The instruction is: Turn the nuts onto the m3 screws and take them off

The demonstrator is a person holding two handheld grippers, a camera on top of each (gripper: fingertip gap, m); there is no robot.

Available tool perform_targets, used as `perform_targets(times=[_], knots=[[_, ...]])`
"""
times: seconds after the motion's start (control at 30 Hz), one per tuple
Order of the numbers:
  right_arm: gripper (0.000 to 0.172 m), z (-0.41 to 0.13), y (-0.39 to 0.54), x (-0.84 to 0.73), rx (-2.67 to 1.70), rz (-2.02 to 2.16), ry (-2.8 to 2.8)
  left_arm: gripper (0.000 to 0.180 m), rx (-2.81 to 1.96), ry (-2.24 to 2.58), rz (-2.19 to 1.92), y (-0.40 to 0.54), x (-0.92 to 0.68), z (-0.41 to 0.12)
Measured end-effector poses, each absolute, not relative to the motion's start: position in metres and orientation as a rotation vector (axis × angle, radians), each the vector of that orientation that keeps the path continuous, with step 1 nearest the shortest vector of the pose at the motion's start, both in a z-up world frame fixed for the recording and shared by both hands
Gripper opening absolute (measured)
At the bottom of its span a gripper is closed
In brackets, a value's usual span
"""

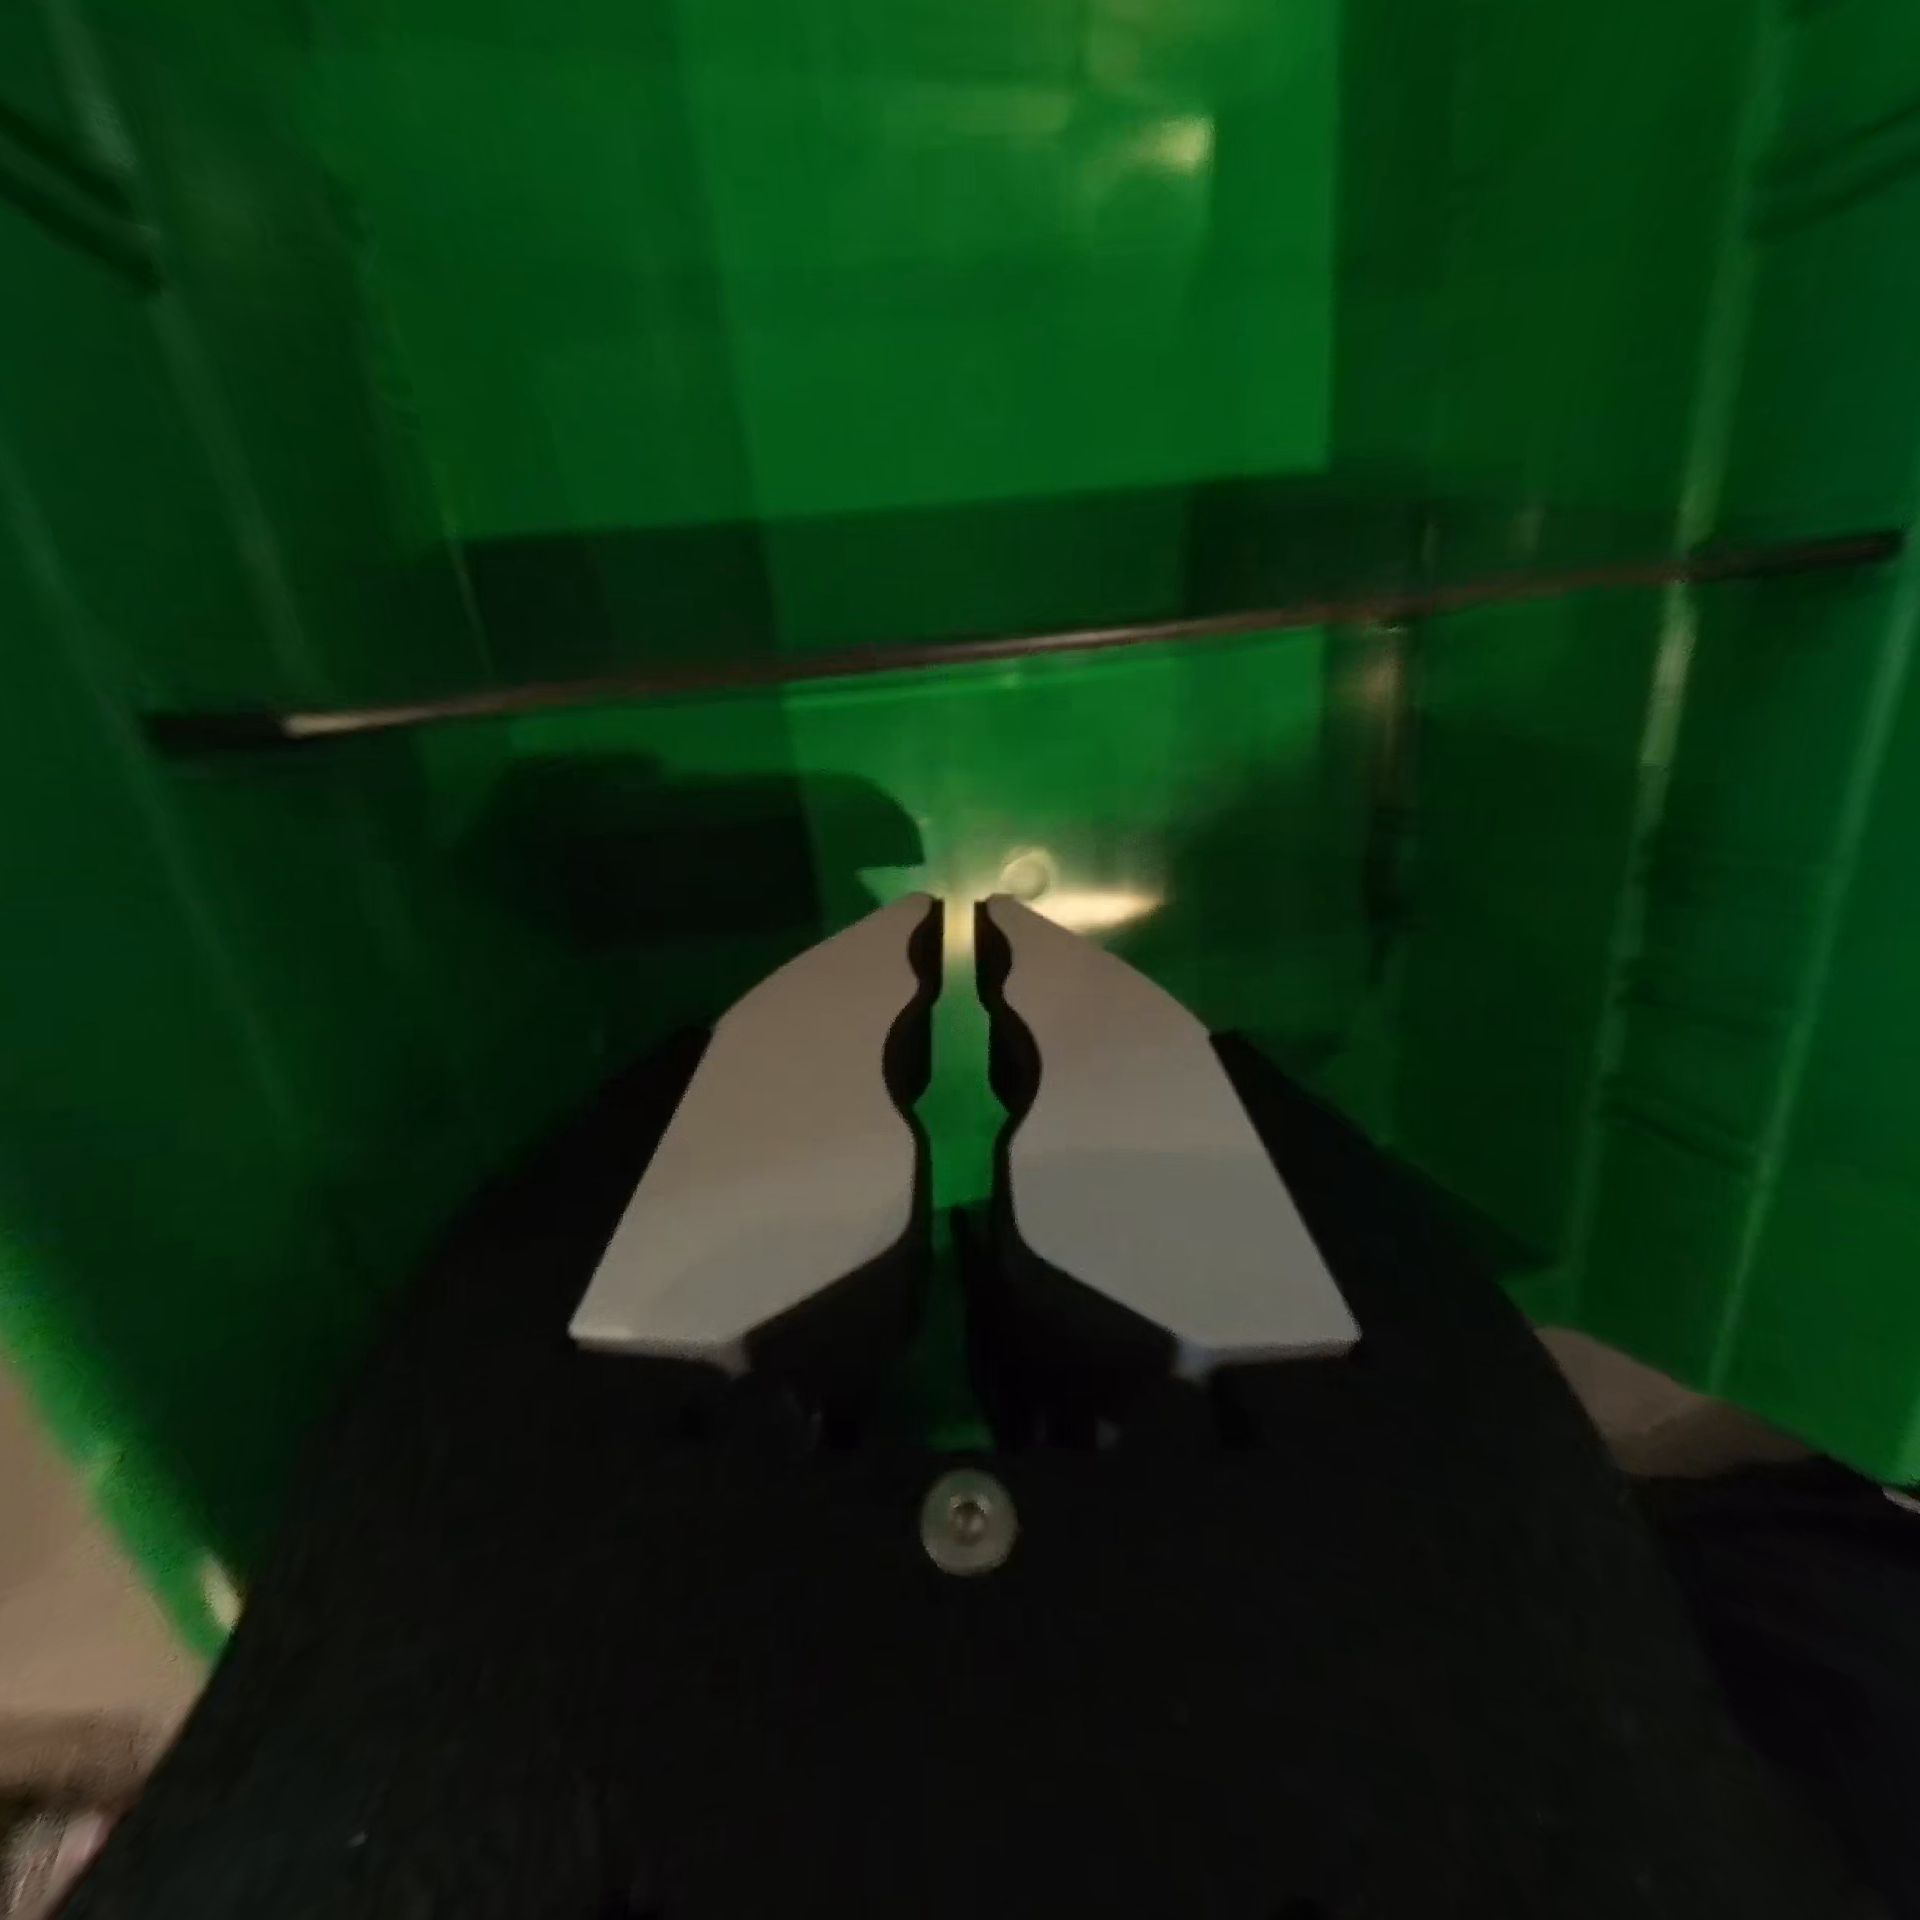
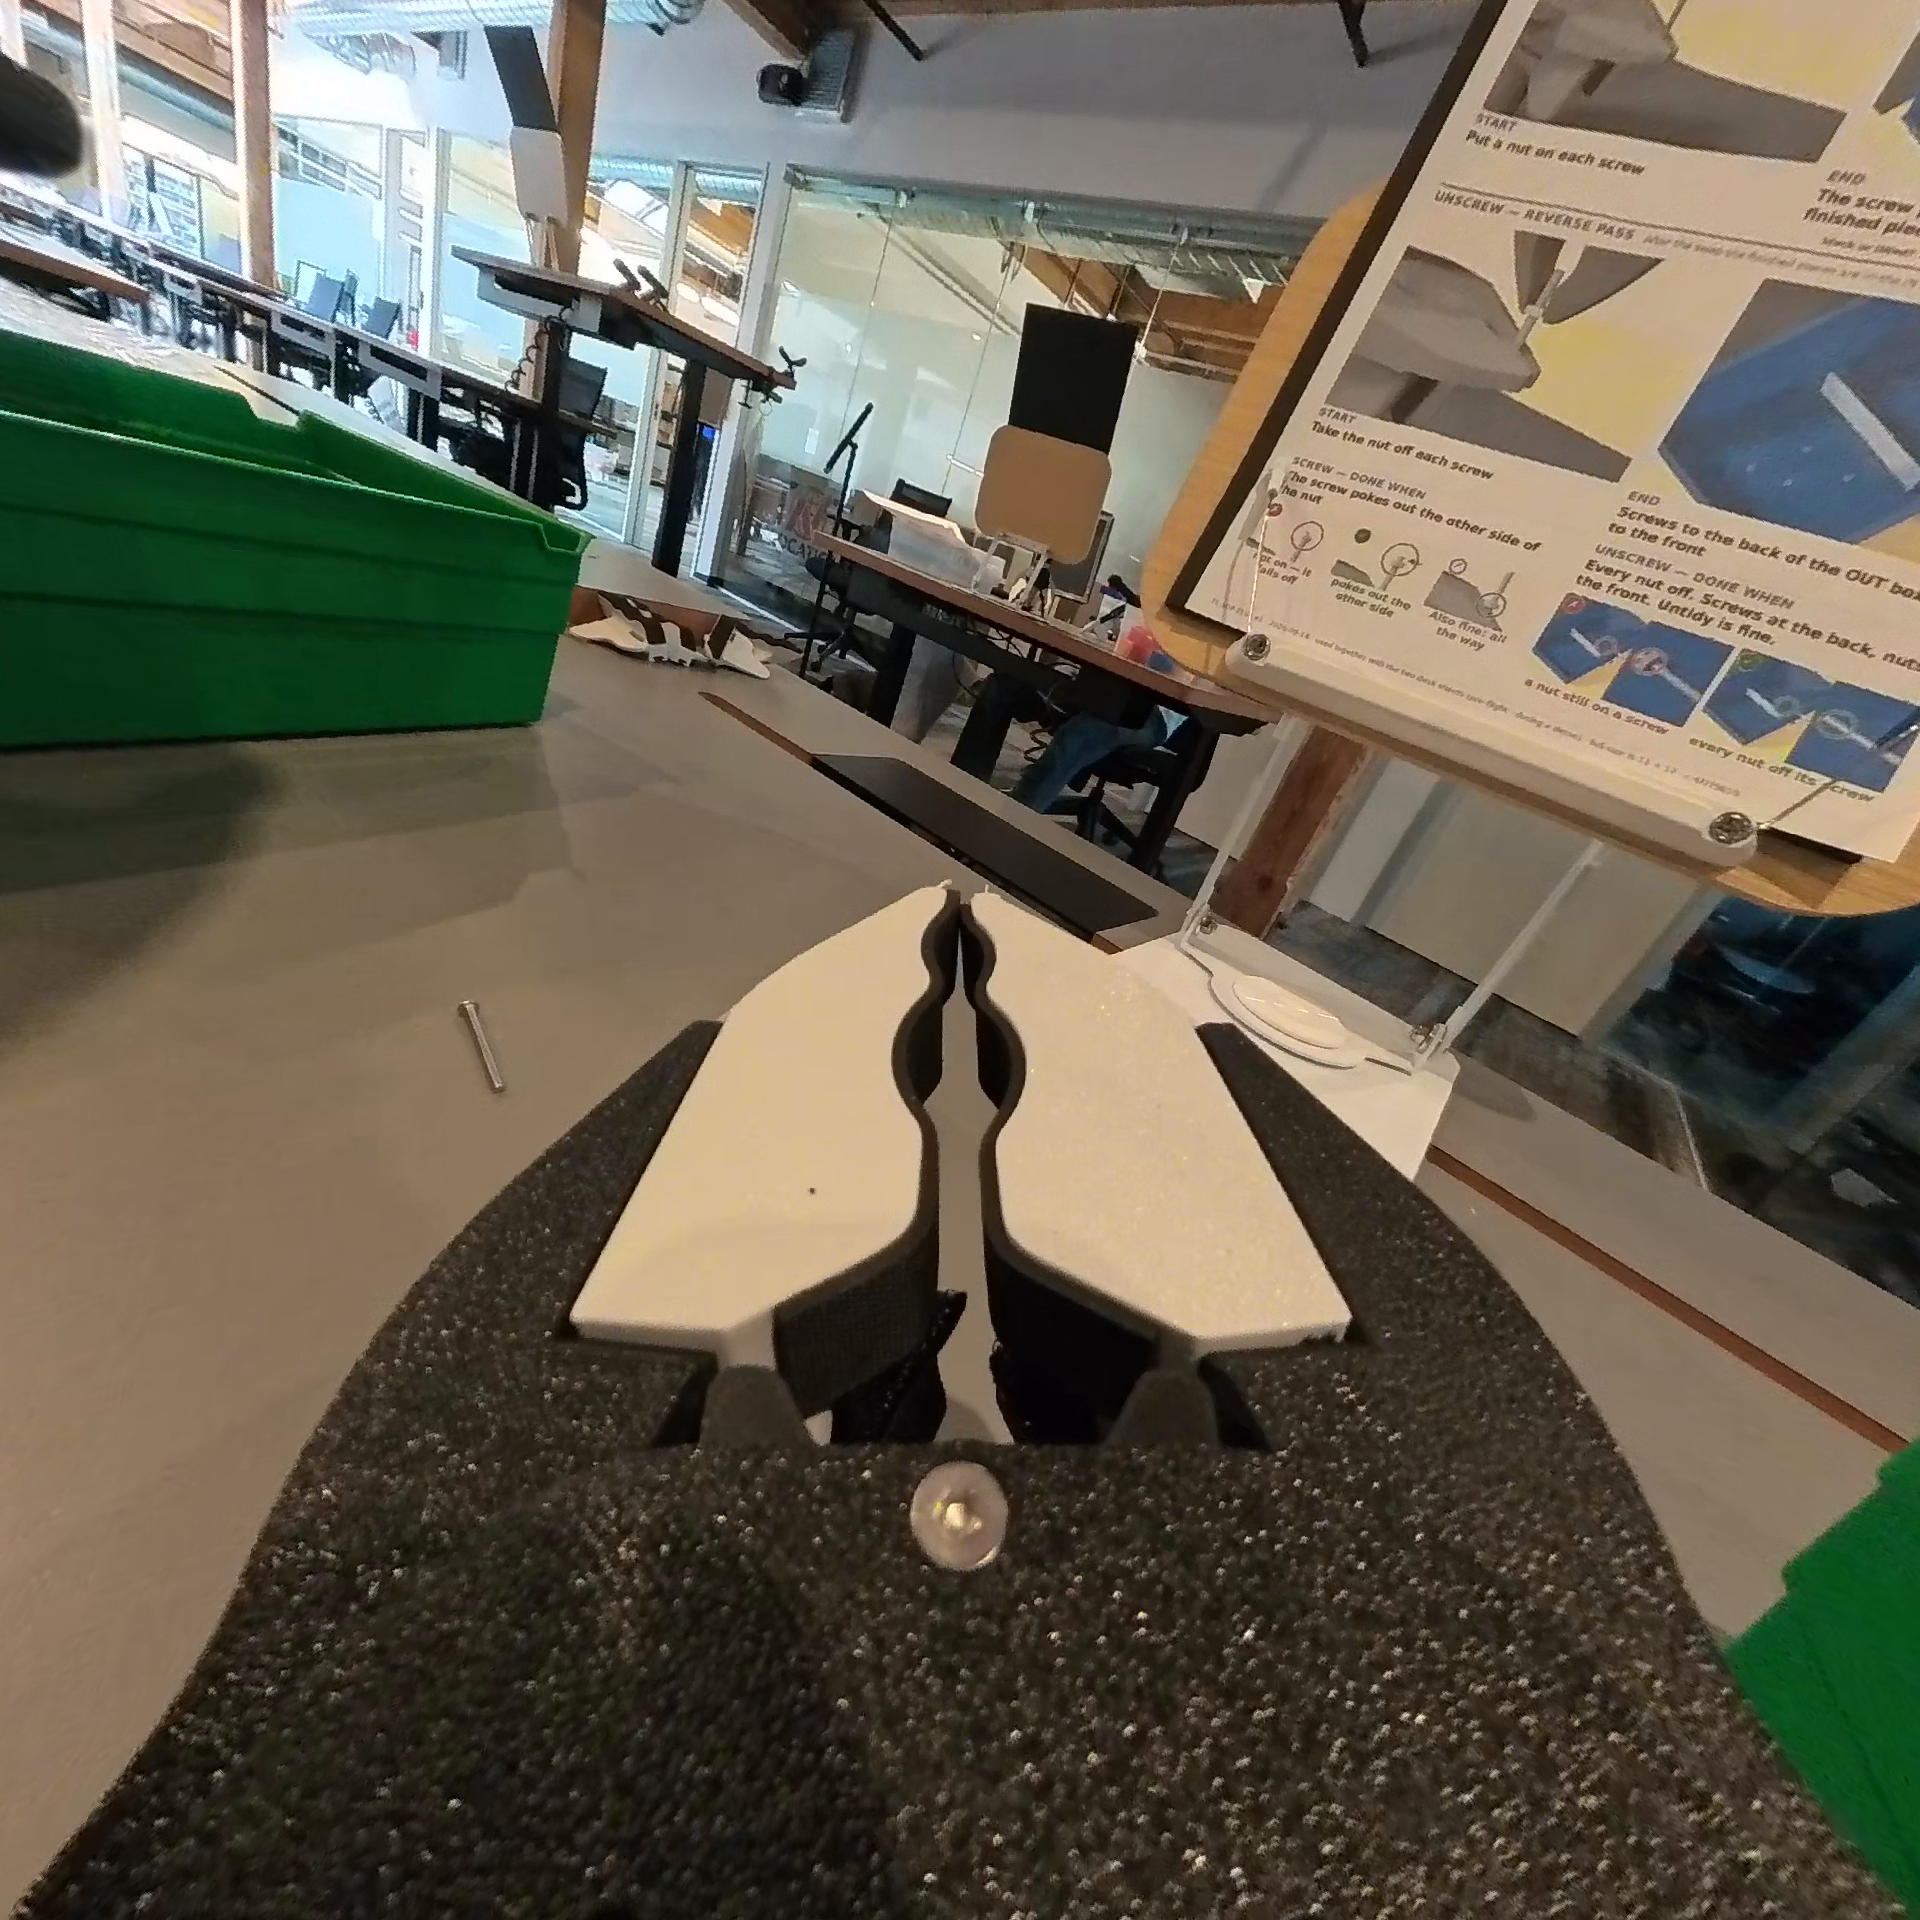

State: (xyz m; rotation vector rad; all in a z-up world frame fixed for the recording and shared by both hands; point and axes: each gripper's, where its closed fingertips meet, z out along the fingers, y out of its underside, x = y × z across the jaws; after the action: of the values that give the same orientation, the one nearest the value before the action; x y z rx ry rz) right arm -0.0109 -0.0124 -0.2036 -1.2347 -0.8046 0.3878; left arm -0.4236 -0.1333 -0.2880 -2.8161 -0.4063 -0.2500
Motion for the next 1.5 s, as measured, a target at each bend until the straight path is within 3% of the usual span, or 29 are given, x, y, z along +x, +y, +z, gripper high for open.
perform_targets(times=[0.03,0.13,0.7,1.4,1.5], knots=[[0.0,-0.203,-0.013,-0.011,-1.234,0.391,-0.804,0.006,-2.84,-0.426,-0.239,-0.135,-0.425,-0.289],[0.0,-0.203,-0.014,-0.011,-1.233,0.399,-0.804,0.012,-2.905,-0.498,-0.269,-0.139,-0.424,-0.293],[0.0,-0.202,-0.016,-0.011,-1.234,0.417,-0.799,0.012,-2.99,-0.576,-0.211,-0.147,-0.432,-0.308],[0.0,-0.202,-0.016,-0.012,-1.234,0.418,-0.802,0.0,-2.939,-0.53,-0.194,-0.14,-0.433,-0.3],[0.0,-0.202,-0.016,-0.012,-1.234,0.419,-0.803,0.019,-2.953,-0.552,-0.215,-0.142,-0.432,-0.303]])
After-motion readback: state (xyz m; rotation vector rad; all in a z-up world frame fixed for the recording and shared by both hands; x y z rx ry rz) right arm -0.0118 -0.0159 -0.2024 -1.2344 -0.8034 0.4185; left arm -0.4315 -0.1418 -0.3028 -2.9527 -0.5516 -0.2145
